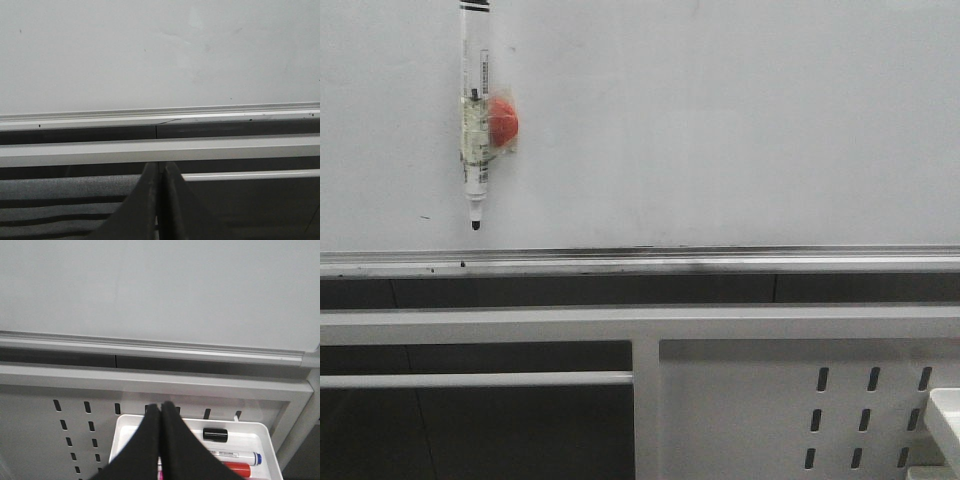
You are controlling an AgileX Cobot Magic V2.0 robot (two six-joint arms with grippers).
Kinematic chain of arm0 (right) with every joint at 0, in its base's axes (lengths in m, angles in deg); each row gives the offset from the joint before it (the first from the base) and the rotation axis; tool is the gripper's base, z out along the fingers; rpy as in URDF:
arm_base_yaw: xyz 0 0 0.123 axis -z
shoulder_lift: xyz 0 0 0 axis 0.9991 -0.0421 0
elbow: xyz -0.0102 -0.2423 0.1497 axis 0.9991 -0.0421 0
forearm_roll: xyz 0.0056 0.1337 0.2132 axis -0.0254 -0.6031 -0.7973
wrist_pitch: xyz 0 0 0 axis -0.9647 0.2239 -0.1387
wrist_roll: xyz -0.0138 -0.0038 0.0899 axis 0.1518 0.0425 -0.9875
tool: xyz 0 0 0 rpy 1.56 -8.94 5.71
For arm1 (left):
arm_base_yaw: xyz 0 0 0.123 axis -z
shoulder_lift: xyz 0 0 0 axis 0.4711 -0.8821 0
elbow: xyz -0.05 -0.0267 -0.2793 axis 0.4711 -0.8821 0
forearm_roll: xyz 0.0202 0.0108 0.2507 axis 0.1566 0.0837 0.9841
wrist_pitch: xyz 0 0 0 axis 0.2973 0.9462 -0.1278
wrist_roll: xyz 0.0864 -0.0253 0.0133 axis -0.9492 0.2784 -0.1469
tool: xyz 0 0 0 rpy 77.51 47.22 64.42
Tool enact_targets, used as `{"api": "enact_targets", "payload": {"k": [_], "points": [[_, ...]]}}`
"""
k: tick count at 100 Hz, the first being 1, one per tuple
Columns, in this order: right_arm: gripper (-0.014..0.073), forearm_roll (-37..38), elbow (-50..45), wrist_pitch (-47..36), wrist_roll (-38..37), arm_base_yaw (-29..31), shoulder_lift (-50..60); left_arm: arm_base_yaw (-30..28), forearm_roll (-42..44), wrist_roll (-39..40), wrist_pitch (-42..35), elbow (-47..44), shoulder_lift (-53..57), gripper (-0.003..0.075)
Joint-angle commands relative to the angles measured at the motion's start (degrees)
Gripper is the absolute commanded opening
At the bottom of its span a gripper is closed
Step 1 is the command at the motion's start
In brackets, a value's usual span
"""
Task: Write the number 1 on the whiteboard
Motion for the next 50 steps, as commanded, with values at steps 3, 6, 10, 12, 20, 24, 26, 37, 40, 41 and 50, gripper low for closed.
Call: {"api": "enact_targets", "payload": {"k": [3,6,10,12,20,24,26,37,40,41,50], "points": [[-0.0069,0.14,-0.71,-1.08,0.29,0.29,1.01,-0.10,-0.76,0.10,-2.99,-2.04,1.26,-0.0020],[-0.0069,0.14,-0.71,-1.08,0.29,0.29,1.01,-0.10,-0.76,0.10,-2.99,-2.04,1.26,-0.0020],[-0.0069,0.14,-0.71,-1.08,0.29,0.29,1.01,-0.10,-0.76,0.10,-2.99,-2.04,1.26,-0.0020],[-0.0069,0.14,-0.71,-1.08,0.29,0.29,1.01,-0.10,-0.76,0.10,-2.99,-2.04,1.26,-0.0020],[-0.0069,0.14,-0.71,-1.08,0.29,0.29,1.01,-0.10,-0.76,0.10,-2.99,-2.04,1.26,-0.0020],[-0.0069,0.14,-0.71,-1.08,0.29,0.29,1.01,-0.10,-0.76,0.10,-2.99,-2.04,1.26,-0.0020],[-0.0069,0.14,-0.71,-1.08,0.29,0.29,1.01,-0.10,-0.76,0.10,-2.99,-2.04,1.26,-0.0020],[-0.0069,0.14,-0.71,-1.08,0.29,0.29,1.01,-0.10,-0.42,0.10,-5.75,-2.04,1.26,-0.0020],[-0.0069,0.14,-0.71,-1.21,0.29,0.29,1.01,-0.10,-1.43,0.10,-7.37,-2.04,1.26,-0.0020],[-0.0069,0.14,-0.71,-1.21,0.29,0.29,1.01,-0.10,-2.03,0.10,-8.23,-2.04,1.26,-0.0020],[-0.0069,0.14,-0.71,-2.44,0.29,0.29,1.01,-0.10,-6.68,0.10,-13.91,-2.04,1.26,-0.0020]]}}
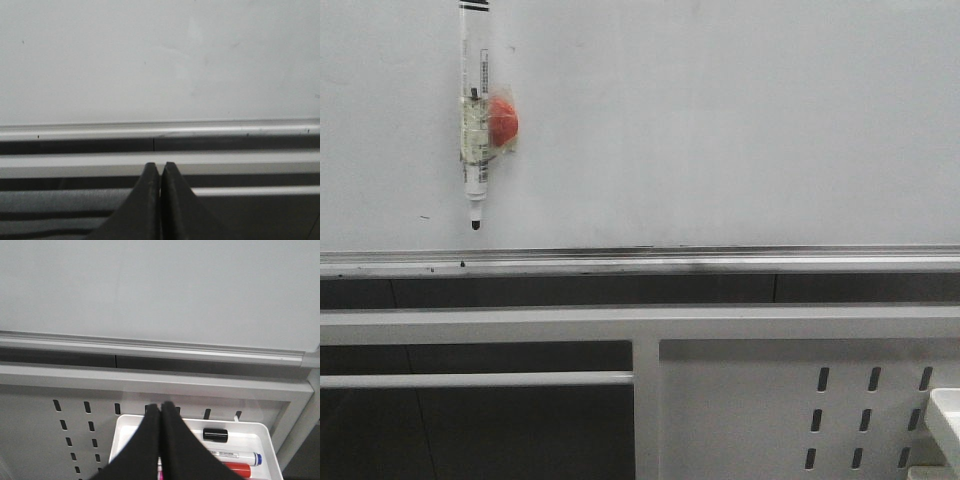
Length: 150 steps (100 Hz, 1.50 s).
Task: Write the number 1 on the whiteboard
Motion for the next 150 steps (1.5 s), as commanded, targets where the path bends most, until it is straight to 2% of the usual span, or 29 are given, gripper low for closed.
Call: {"api": "enact_targets", "payload": {"k": [1,21,37,44,52,60,63,68,72,74,84,91,102,119,131,139,150], "points": [[-0.0069,0.14,-0.71,-2.77,0.29,0.29,1.01,-0.10,-4.12,0.10,-10.61,-2.04,1.26,-0.0020],[-0.0069,0.14,-0.71,-14.87,0.29,0.29,1.01,-0.10,-3.10,0.10,-19.44,-2.04,1.26,-0.0020],[-0.0069,0.26,-0.71,-18.19,0.40,0.29,1.01,-0.10,-3.10,0.10,-20.98,-2.04,1.26,-0.0020],[-0.0069,1.05,-0.71,-20.05,0.39,0.29,1.01,-0.10,-3.68,0.10,-24.58,-2.04,1.26,-0.0020],[-0.0069,-0.33,-0.71,-27.49,-0.74,0.29,1.01,0.02,-5.92,1.26,-28.61,-1.69,1.26,-0.0020],[-0.0069,-2.70,-0.71,-37.35,-3.37,0.29,1.01,0.13,-6.17,1.40,-27.70,-0.06,1.26,-0.0020],[-0.0069,-2.97,-0.71,-42.06,-5.74,0.29,1.01,0.11,-6.17,1.99,-25.92,0.93,1.26,-0.0020],[-0.0069,-2.97,0.01,-45.49,-9.74,0.29,1.01,0.11,-6.17,2.14,-20.81,3.12,1.15,-0.0020],[-0.0069,-2.97,1.51,-42.76,-12.41,0.29,1.01,0.11,-6.26,2.24,-17.56,5.30,0.91,-0.0020],[-0.0069,-2.97,2.92,-38.90,-13.07,0.29,1.01,0.11,-6.60,2.24,-15.95,6.48,0.74,-0.0020],[-0.0069,-2.97,12.03,-14.42,-14.26,0.29,-0.06,0.11,-7.22,2.24,-11.46,12.17,-1.74,-0.0020],[-0.0069,-2.97,16.84,-8.01,-14.26,0.29,-2.81,0.11,-7.09,2.24,-9.22,16.55,-4.35,-0.0020],[-0.0069,-3.55,22.11,-4.91,-14.26,0.29,-7.89,0.11,-12.73,2.24,-10.74,21.82,-8.42,-0.0020],[-0.0069,-3.65,23.42,-9.54,-14.26,0.29,-11.97,0.11,-14.04,2.24,-23.20,23.25,-11.29,-0.0020],[-0.0069,-5.60,23.55,-8.82,-14.34,0.29,-12.81,0.11,-11.95,2.24,-22.22,23.25,-11.66,-0.0011],[-0.0069,-5.60,24.71,-4.80,-13.14,0.29,-13.69,0.63,-9.10,2.24,-17.94,23.25,-12.64,0.0070],[-0.0069,-5.60,25.85,-0.08,-10.91,0.29,-15.06,2.67,-8.38,2.24,-13.58,23.25,-14.34,0.0301]]}}
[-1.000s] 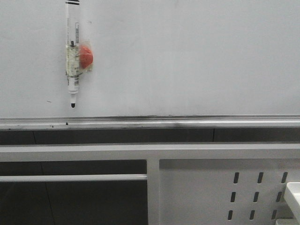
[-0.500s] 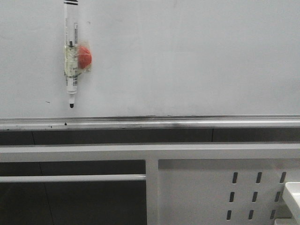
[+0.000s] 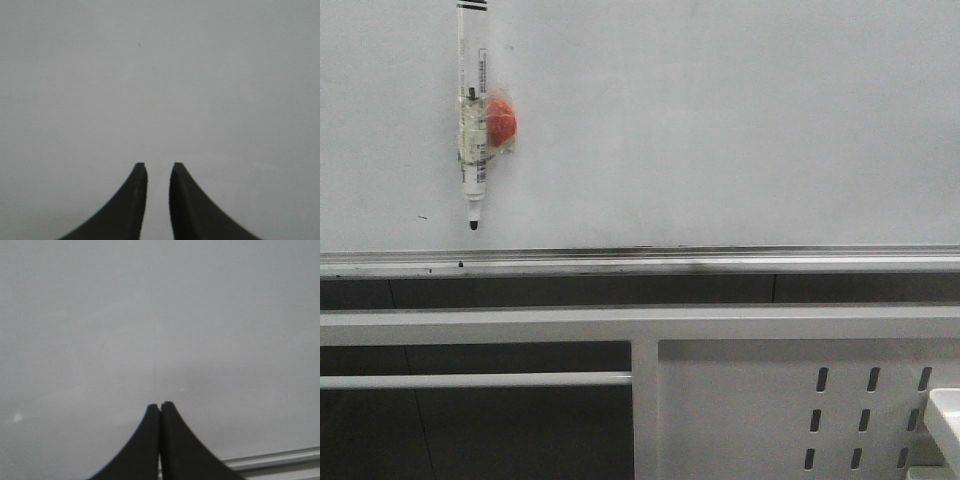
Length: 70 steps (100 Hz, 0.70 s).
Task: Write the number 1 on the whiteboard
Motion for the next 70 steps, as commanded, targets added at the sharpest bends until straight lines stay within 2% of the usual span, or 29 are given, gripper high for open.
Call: {"api": "enact_targets", "payload": {"k": [1,8,12,29,43,57,70], "points": [[-0.0069,-0.25,2.55,-1.12,1.67,0.29,-2.10,1.83,0.92,0.60,-0.65,1.91,-2.18,0.0330],[-0.0069,-0.25,2.42,-1.12,1.67,0.29,-2.52,3.47,0.92,0.60,-0.54,1.81,-3.63,0.0435],[-0.0069,-0.25,2.02,-1.87,1.67,0.29,-2.50,4.27,0.92,0.60,-0.54,1.81,-4.58,0.0453],[-0.0069,-3.47,0.34,-3.20,1.05,0.29,-2.80,7.46,1.41,0.32,0.22,1.81,-11.36,0.0409],[-0.0069,-3.47,-1.55,-3.86,5.10,-1.90,-4.49,11.52,3.82,0.23,-3.93,1.81,-19.37,0.0409],[-0.0069,-3.47,-2.16,-1.62,5.10,-4.41,-6.11,17.52,3.82,0.34,-8.97,1.81,-27.19,0.0409],[-0.0069,-3.47,-2.16,-1.63,5.10,-4.74,-6.44,25.74,3.94,0.45,-15.21,1.05,-33.33,0.0409]]}}
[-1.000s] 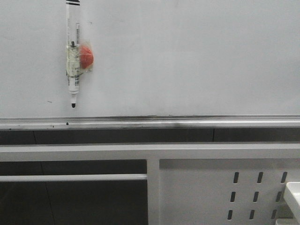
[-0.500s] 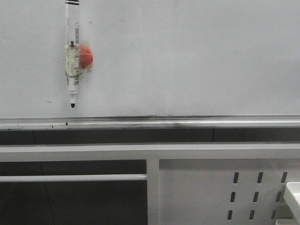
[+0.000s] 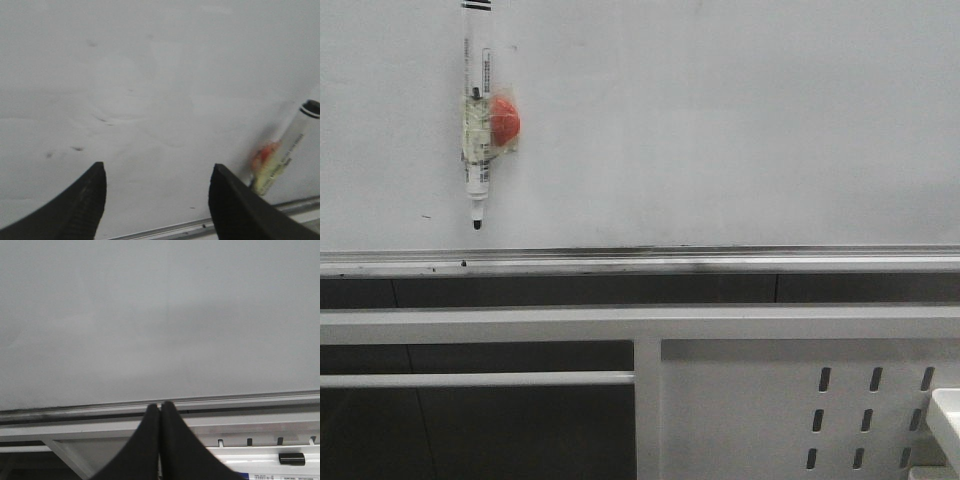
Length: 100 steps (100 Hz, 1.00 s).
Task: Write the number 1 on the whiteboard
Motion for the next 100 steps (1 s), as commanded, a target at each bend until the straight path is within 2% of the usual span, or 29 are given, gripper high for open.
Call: {"api": "enact_targets", "payload": {"k": [1,20,35,56,74,86,100], "points": [[-0.0069,-0.36,1.57,-4.04,0.76,-0.19,-0.98,5.11,0.30,0.45,-8.84,0.93,-3.33,0.0409],[-0.0069,-0.26,1.57,-4.36,0.76,-0.19,-0.98,15.41,0.48,0.45,-21.88,-3.70,-11.75,0.0409],[-0.0069,-0.26,1.57,-4.36,0.76,-0.19,-0.98,19.80,-0.06,0.68,-37.50,-6.84,-18.77,0.0409],[-0.0069,-0.26,1.57,-4.46,0.76,-0.19,-0.98,20.28,0.44,0.68,-52.18,-7.12,-31.56,0.0404],[-0.0069,-0.26,1.57,-4.50,0.76,-0.19,-0.98,20.28,0.44,1.50,-66.36,-7.12,-40.17,0.0325],[-0.0069,-0.26,1.57,-4.59,0.76,-0.19,-0.98,20.28,0.59,5.12,-71.62,-7.12,-43.15,0.0284],[-0.0069,-0.26,1.57,-4.59,0.76,-0.19,-0.98,20.28,1.06,5.65,-72.10,-7.01,-44.37,0.0275]]}}
